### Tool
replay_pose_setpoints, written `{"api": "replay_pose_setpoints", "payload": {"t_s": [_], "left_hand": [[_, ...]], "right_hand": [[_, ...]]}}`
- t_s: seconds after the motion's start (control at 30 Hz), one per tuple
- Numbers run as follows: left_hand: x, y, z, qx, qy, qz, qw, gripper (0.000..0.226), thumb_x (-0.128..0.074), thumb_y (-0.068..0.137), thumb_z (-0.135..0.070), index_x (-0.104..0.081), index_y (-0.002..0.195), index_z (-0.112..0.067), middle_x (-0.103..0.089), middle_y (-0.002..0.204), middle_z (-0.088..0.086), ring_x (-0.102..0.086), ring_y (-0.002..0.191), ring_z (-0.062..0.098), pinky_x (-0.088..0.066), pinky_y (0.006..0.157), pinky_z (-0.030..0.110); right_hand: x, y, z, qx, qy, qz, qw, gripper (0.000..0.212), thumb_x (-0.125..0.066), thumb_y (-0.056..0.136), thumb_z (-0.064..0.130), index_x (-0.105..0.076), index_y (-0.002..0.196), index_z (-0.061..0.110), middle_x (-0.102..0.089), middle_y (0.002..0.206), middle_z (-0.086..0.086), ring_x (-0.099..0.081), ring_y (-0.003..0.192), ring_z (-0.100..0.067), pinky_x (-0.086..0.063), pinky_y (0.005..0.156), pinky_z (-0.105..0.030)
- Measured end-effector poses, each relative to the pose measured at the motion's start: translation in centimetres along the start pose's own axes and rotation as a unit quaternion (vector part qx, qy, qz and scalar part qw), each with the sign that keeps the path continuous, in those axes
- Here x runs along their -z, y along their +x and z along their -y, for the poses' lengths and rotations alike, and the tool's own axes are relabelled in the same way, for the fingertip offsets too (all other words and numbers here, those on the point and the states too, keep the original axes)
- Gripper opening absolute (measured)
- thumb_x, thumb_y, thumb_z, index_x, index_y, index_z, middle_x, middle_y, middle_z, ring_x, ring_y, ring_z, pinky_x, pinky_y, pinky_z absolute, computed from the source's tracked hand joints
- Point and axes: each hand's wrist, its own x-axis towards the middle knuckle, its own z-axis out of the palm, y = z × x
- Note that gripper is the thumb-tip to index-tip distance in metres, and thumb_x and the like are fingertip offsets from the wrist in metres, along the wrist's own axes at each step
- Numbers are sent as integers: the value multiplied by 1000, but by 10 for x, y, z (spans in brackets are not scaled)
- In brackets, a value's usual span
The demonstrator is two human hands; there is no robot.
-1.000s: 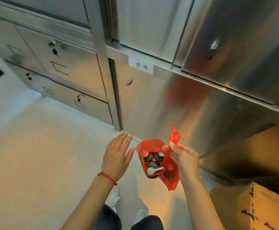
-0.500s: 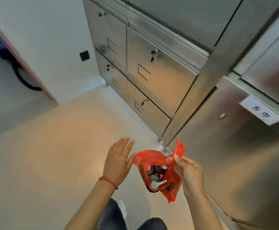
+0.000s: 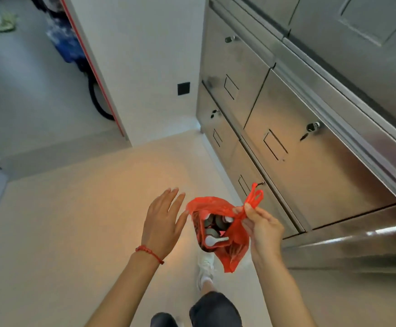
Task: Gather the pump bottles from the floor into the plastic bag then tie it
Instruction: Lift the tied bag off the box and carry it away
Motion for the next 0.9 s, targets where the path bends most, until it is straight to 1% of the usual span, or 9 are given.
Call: {"api": "replay_pose_setpoints", "payload": {"t_s": [0.1, 0.17, 0.23, 0.33, 0.43, 0.6, 0.73, 0.8, 0.9], "left_hand": [[0, 45, 10, 29, 10, 0, 1000, 65, -15, 95, -46, -60, 115, -4, -61, 121, 19, -56, 113, 38, -45, 91, 53], [2, 75, 15, 53, 14, -3, 998, 67, -14, 95, -48, -60, 114, -3, -61, 121, 20, -56, 113, 38, -45, 91, 53], [7, 103, 17, 80, 16, -5, 997, 70, -11, 94, -50, -59, 116, -4, -61, 122, 19, -55, 114, 38, -45, 92, 53], [15, 147, 22, 108, 22, -8, 994, 76, -7, 92, -55, -58, 118, -6, -60, 124, 19, -54, 115, 38, -44, 93, 54], [21, 190, 32, 123, 26, -13, 992, 74, -8, 92, -54, -58, 118, -6, -60, 123, 18, -55, 115, 38, -44, 93, 53], [26, 267, 66, 131, 28, 1, 991, 69, -12, 94, -50, -59, 116, -6, -63, 119, 18, -58, 110, 37, -46, 89, 52], [30, 333, 101, 134, 30, 12, 990, 69, -11, 94, -50, -60, 115, -6, -64, 118, 18, -59, 108, 37, -47, 88, 53], [34, 367, 118, 131, 25, 25, 991, 70, -10, 94, -50, -60, 115, -6, -64, 118, 19, -59, 108, 37, -47, 87, 53], [37, 411, 141, 127, 35, 30, 991, 70, -10, 94, -49, -60, 115, -6, -63, 118, 18, -59, 109, 37, -47, 88, 53]], "right_hand": [[-33, 43, 10, -19, -14, 26, 999, 10, -66, 79, 8, -71, 71, 10, -73, 72, -9, -70, 67, -17, -51, 54, -16], [-54, 71, 19, -24, -31, 47, 998, 12, -67, 79, 10, -74, 70, 11, -74, 76, -10, -70, 72, -20, -53, 60, -21], [-74, 98, 32, -30, -40, 60, 997, 16, -67, 79, 10, -75, 66, 16, -74, 72, -7, -70, 72, -20, -52, 61, -23], [-105, 136, 51, -35, -38, 74, 996, 20, -67, 79, 7, -75, 62, 16, -74, 68, -6, -70, 68, -19, -52, 57, -21], [-137, 172, 65, -36, -49, 84, 995, 22, -67, 78, 7, -75, 63, 20, -74, 66, -5, -70, 66, -17, -53, 57, -20], [-191, 237, 76, -53, -38, 74, 995, 16, -67, 78, 5, -74, 66, 12, -74, 67, -8, -71, 65, -19, -54, 53, -21], [-238, 290, 81, -62, -34, 57, 996, 5, -66, 79, 4, -70, 81, 1, -73, 65, -8, -70, 61, -19, -53, 51, -20], [-261, 315, 83, -71, -36, 45, 996, 4, -65, 79, 2, -69, 81, 1, -73, 63, -8, -70, 60, -18, -53, 51, -20], [-294, 351, 87, -70, -57, 34, 995, 4, -67, 79, 6, -70, 81, 6, -74, 67, -6, -71, 68, -19, -53, 62, -25]]}}
